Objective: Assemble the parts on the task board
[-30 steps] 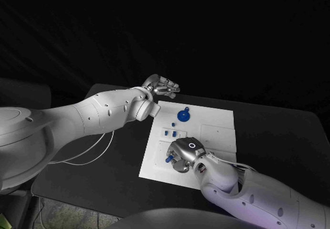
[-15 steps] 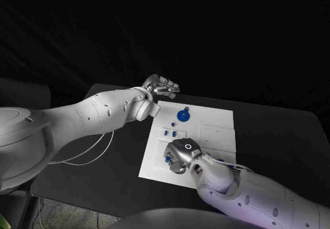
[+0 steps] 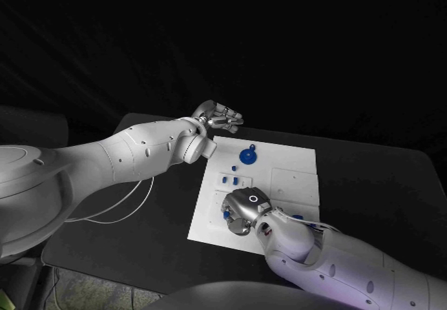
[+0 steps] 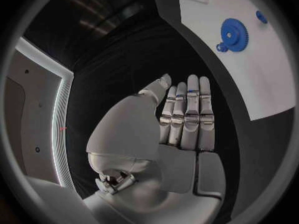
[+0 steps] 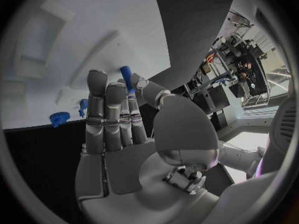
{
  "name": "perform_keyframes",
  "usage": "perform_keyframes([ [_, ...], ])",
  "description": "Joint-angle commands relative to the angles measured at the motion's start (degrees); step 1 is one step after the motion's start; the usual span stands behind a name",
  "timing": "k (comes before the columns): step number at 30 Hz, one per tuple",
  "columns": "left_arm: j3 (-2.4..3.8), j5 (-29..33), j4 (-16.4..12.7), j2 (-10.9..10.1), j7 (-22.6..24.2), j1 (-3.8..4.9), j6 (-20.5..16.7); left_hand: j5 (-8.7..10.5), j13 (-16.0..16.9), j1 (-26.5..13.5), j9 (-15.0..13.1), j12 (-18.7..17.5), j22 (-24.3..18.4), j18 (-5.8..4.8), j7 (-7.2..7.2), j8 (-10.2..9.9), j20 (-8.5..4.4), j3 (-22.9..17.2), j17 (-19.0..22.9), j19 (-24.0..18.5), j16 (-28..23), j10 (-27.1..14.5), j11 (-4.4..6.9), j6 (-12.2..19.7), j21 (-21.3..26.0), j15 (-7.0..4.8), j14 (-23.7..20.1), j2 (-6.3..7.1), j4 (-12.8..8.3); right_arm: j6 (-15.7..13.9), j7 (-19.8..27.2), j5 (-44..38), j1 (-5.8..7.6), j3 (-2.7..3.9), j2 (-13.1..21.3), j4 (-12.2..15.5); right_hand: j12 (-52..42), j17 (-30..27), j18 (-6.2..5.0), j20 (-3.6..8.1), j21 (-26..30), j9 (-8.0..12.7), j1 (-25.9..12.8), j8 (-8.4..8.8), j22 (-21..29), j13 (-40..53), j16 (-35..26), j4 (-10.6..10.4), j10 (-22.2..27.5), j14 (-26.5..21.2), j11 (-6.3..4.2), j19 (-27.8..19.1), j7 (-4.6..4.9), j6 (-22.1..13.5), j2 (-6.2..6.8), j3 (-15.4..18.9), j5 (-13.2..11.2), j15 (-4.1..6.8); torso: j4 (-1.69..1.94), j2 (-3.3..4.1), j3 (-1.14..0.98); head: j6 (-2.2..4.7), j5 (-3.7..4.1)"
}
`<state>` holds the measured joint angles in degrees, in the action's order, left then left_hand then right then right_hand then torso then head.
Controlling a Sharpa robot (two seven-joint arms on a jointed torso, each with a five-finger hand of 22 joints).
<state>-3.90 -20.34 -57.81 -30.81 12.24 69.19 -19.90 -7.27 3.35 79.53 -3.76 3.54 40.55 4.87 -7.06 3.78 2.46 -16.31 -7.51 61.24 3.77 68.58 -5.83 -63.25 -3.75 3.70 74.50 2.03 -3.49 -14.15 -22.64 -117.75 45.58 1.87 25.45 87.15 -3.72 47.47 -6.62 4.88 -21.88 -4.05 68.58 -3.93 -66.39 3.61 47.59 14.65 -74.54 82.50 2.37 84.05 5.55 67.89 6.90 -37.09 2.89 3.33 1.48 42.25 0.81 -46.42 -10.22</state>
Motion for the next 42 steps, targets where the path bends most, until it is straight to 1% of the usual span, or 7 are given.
perform_keyframes([
  [1, 0.03, 0.3, 0.0, 0.1, 0.2, 0.03, 0.8, 0.23, 0.0, 0.1, 0.0, -0.1, -0.5, -0.6, -0.18, -0.1, 0.16, 0.0, 0.0, 0.1, -0.2, -0.4, 0.11, 0.2, -0.2, 0.08, -0.5, -0.56, 0.3, 1.3, -0.1, 0.8, -0.39, -0.34, 0.0, -0.3, 0.3, -0.1, -0.61, -0.7, 0.6, 0.3, 0.0, 0.45, 0.3, -0.2, -0.3, 0.0, 1.8, 0.1, 0.49, 2.1, 0.24, -1.4, 1.76, 0.5, -0.1, -0.84, -0.03, 0.01, -0.02, 0.0, 0.05],
  [9, 0.03, 0.3, 0.0, 0.1, -0.1, 0.03, 1.0, 0.26, 0.0, 0.2, 0.0, -0.1, -0.8, -0.59, -0.19, -0.1, 0.18, 0.0, 0.0, 0.2, -0.2, -0.5, 0.1, 0.2, -0.2, 0.1, -0.5, -0.55, 0.4, -1.6, 0.1, 1.5, -0.39, -0.36, 0.1, -0.1, 0.2, -0.8, -1.94, -1.94, 2.5, 0.4, -0.1, 0.38, 1.9, -0.2, -0.7, -1.2, 9.0, 0.1, 2.25, 2.2, 0.06, -6.5, 6.07, 3.5, -0.1, -1.97, -0.03, 0.0, -0.02, 0.01, 0.08],
  [15, 0.03, 0.3, 0.0, 0.0, -0.2, 0.03, 1.0, 0.29, 0.0, 0.1, 0.0, -0.1, -1.0, -0.59, -0.22, -0.1, 0.2, 0.0, 0.0, 0.2, -0.2, -0.6, 0.06, 0.3, -0.2, 0.13, -0.6, -0.51, 0.5, -4.4, 0.1, 1.8, -0.39, -0.36, 0.6, 0.4, -0.2, -1.1, -2.57, -2.3, 2.8, 0.4, 3.0, 0.43, 3.4, -0.1, -0.8, -3.5, 10.4, 0.1, 2.58, 2.3, -0.71, -7.6, 6.09, 9.5, -0.2, -2.11, -0.03, 0.0, -0.02, 0.06, 0.16],
  [26, 0.02, 0.3, -0.1, -0.2, -0.4, 0.03, 1.2, 0.32, 0.0, 0.2, 0.0, -0.1, -1.1, -0.58, -0.24, -0.1, 0.23, 0.0, 0.0, 0.2, -0.2, -0.7, 0.02, 0.4, -0.2, 0.16, -0.7, -0.47, 0.5, -11.3, 0.9, 4.2, -0.38, 0.33, 3.1, 3.9, -0.5, -1.4, -2.71, -2.17, 1.9, 0.3, 3.8, 0.27, 5.1, -0.1, -0.7, -5.3, 9.6, 0.1, 2.22, 2.4, -0.59, -7.6, 6.24, 10.6, -0.1, -1.88, -0.11, -0.02, -0.06, 0.48, 0.74],
  [31, 0.02, 0.3, -0.2, -0.6, -0.2, 0.03, 1.3, 0.32, 0.0, 0.2, 0.0, -0.1, -1.1, -0.58, -0.24, -0.1, 0.23, 0.0, 0.0, 0.2, -0.2, -0.7, 0.02, 0.4, -0.2, 0.16, -0.7, -0.47, 0.5, -12.9, 2.5, 9.9, -0.37, 3.16, 6.3, 6.1, -0.7, -1.5, -2.07, -1.77, 0.8, 0.3, 2.5, 0.28, 5.0, -0.3, -0.6, -6.0, 4.2, 0.4, 1.08, 2.4, 0.74, -5.6, 5.54, 6.9, -0.1, -1.38, -0.21, -0.05, -0.13, 0.97, 1.5],
  [35, 0.0, 0.3, -0.5, -1.4, 0.2, 0.03, 1.1, 0.34, 0.0, 0.1, 0.0, -0.1, -1.4, -0.56, -0.2, -0.1, 0.24, 0.0, 0.0, 0.3, -0.1, -0.6, 0.06, 0.3, -0.3, 0.15, -0.6, -0.45, 0.6, -11.1, 4.1, 20.0, -0.33, 7.13, 10.9, 7.9, -0.7, -1.3, -1.4, -1.14, -1.1, 0.0, 0.7, 0.11, 4.3, 0.0, -0.1, -7.5, -0.2, 0.6, -0.2, 2.4, 0.17, -3.4, 4.68, 6.0, -0.1, -0.56, -0.47, -0.23, -0.09, 1.45, 2.64],
  [42, -0.06, 0.9, -1.9, -3.8, 1.1, 0.01, 0.7, 0.42, 0.0, 0.0, 0.0, -0.1, -1.7, -0.58, -0.15, -0.1, 0.23, 0.1, -0.1, 0.4, -0.2, -0.4, 0.11, 0.2, -0.2, 0.12, -0.5, -0.22, 0.7, -2.6, 5.9, 36.4, 0.05, 13.15, 19.6, 9.0, -6.8, -1.0, 0.84, 1.09, -1.8, -0.9, -0.7, 0.23, 4.2, 5.8, -0.1, -8.9, -8.8, 0.4, -3.45, 2.3, -1.72, 0.1, 1.55, 14.3, 0.1, 1.66, -1.22, -0.81, -0.38, 1.94, 3.74],
])
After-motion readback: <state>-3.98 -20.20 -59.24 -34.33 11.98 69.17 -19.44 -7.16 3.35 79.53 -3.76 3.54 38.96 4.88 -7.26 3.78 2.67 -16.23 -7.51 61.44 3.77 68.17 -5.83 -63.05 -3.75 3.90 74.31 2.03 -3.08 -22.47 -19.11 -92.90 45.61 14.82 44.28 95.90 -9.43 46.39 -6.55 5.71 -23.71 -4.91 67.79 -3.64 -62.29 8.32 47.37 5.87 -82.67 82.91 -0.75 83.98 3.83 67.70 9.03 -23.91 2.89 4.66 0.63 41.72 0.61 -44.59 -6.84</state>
